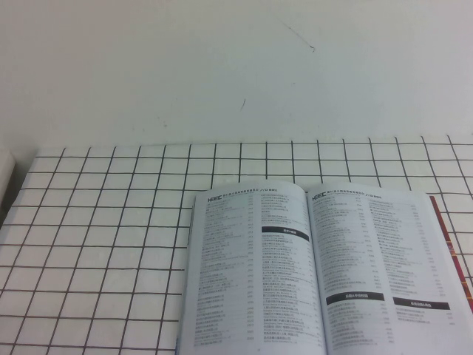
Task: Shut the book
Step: 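Close the open booklet and leave it lying on the table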
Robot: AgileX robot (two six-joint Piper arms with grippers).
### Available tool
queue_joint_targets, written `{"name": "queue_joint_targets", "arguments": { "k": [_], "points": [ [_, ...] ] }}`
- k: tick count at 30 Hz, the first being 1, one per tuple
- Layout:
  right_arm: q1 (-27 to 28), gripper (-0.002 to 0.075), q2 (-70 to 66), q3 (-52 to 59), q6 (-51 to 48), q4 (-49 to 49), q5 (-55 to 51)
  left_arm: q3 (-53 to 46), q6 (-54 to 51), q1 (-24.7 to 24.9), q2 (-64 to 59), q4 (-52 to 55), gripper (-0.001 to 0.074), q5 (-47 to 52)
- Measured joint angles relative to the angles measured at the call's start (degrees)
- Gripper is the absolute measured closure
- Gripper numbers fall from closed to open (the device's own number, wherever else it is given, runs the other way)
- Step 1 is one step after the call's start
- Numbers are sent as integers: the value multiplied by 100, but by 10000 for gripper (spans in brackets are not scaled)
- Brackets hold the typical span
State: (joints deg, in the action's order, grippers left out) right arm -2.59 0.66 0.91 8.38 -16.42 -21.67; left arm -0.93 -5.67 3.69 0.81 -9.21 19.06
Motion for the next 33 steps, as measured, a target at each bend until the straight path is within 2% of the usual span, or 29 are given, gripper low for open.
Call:
{"name": "queue_joint_targets", "arguments": {
  "k": [24, 30, 33],
  "points": [
    [0, 729, 0, 0, 0, 0, 0, 0, -85, 0, 0, 234, 738, -73],
    [0, 729, 0, 0, 0, 0, 4, -31, -95, 0, 0, -556, 738, -499],
    [0, 729, 0, 0, 0, 0, 31, -31, -95, 0, 0, -975, 738, -1058]
  ]
}}
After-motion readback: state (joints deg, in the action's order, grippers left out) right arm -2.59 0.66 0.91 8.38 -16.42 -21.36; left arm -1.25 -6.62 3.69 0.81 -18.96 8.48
